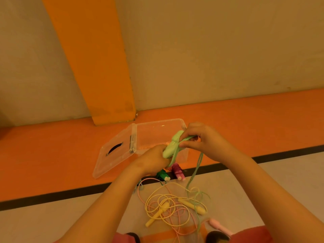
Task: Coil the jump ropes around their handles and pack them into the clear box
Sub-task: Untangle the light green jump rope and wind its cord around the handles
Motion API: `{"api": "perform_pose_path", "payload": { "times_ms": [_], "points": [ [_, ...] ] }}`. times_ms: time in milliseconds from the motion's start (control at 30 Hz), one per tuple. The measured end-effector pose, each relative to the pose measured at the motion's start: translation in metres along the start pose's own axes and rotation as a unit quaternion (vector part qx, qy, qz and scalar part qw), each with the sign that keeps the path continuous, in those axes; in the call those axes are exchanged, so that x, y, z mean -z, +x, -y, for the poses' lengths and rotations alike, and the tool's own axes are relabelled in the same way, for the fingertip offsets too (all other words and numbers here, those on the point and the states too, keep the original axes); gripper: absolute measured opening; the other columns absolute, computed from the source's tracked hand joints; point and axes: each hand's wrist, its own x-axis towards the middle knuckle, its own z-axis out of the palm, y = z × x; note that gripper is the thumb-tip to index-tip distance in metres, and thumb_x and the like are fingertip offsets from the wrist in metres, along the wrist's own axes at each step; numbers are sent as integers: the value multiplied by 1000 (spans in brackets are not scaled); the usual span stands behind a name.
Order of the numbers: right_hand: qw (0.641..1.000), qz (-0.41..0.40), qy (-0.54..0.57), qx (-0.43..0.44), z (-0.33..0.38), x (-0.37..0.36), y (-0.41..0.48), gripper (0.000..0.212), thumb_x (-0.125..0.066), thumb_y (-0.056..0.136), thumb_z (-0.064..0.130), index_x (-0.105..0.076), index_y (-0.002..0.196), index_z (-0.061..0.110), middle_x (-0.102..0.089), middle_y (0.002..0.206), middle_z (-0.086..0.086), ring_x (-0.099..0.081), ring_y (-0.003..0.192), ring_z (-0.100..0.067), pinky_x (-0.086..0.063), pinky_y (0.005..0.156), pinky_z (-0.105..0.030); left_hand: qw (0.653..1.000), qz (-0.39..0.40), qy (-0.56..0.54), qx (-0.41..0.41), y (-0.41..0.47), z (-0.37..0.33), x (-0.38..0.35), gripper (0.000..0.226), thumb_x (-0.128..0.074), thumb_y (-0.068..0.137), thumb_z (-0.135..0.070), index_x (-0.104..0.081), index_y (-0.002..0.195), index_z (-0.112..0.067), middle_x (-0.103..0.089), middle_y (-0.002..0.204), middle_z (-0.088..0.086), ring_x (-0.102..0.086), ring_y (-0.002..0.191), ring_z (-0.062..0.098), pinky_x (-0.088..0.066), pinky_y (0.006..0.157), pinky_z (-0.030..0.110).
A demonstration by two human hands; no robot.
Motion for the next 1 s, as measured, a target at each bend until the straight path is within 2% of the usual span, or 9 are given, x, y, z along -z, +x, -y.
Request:
{"api": "perform_pose_path", "payload": {
  "times_ms": [133, 267, 367, 467, 533, 633, 700, 867, 1000],
  "points": [
    [1000, 23, 7, 5, 0, 0, -2, 16, -76, 72, 26, -73, 79, 13, -58, 76, 12, -48, 82, 6, -34, 71, -6, 998, 23, 50, -33, -2, -2, -4, 14, -66, 84, -11, -55, 93, -14, -52, 72, -5, -50, 67, 14, -38, 60, 28],
    [985, 92, 107, -100, 4, 14, -6, 9, -81, 69, 17, -74, 75, 14, -61, 73, 11, -56, 72, 2, -39, 65, -11, 992, 27, 87, -87, -9, -8, -2, 21, -72, 80, -15, -56, 92, -21, -53, 71, -11, -48, 63, 5, -36, 56, 25],
    [968, 140, 154, -138, 7, 22, -9, 9, -81, 69, 11, -73, 73, 13, -66, 70, 11, -58, 69, 1, -42, 64, -14, 988, 32, 107, -109, -15, -11, -3, 27, -79, 75, -23, -58, 92, -22, -56, 75, -12, -52, 68, 9, -39, 59, 27],
    [959, 141, 184, -162, 7, 30, -11, 11, -80, 69, 9, -73, 73, 17, -69, 75, 6, -61, 77, -7, -45, 69, -21, 986, 31, 106, -123, -19, -15, -2, 32, -80, 74, -25, -62, 99, -17, -62, 82, -6, -58, 74, 14, -44, 62, 30],
    [950, 152, 211, -176, 8, 35, -12, 15, -78, 70, 5, -73, 74, 18, -70, 74, 8, -61, 74, -5, -45, 65, -18, 985, 45, 104, -130, -23, -18, -3, 34, -80, 74, -26, -64, 103, -18, -66, 86, -5, -62, 75, 13, -47, 61, 29],
    [933, 172, 257, -186, 10, 40, -14, 20, -75, 69, -1, -73, 73, 18, -71, 72, 8, -59, 67, -1, -44, 62, -14, 982, 48, 109, -148, -31, -23, -5, 31, -79, 75, -23, -65, 102, -19, -65, 83, -9, -57, 67, 0, -43, 55, 19],
    [924, 176, 288, -181, 11, 43, -15, 20, -74, 66, 0, -74, 71, 19, -72, 73, 5, -62, 68, -2, -47, 65, -14, 980, 39, 107, -161, -35, -24, -4, 28, -78, 75, -22, -65, 99, -19, -67, 83, -7, -58, 71, 4, -44, 60, 24],
    [888, 168, 386, -184, 6, 43, -18, 18, -71, 64, -1, -75, 69, 16, -72, 75, 0, -67, 69, -7, -52, 66, -17, 976, 7, 82, -202, -45, -29, -7, 22, -75, 77, -21, -64, 95, -29, -66, 79, -14, -60, 72, 4, -46, 61, 31],
    [868, 147, 431, -197, 1, 40, -21, 20, -73, 67, -5, -75, 67, 15, -71, 70, 0, -65, 62, -6, -51, 57, -17, 969, -31, 81, -230, -48, -36, -10, 29, -72, 77, -21, -58, 90, -43, -61, 75, -22, -57, 70, -1, -43, 58, 24]
  ]
}}
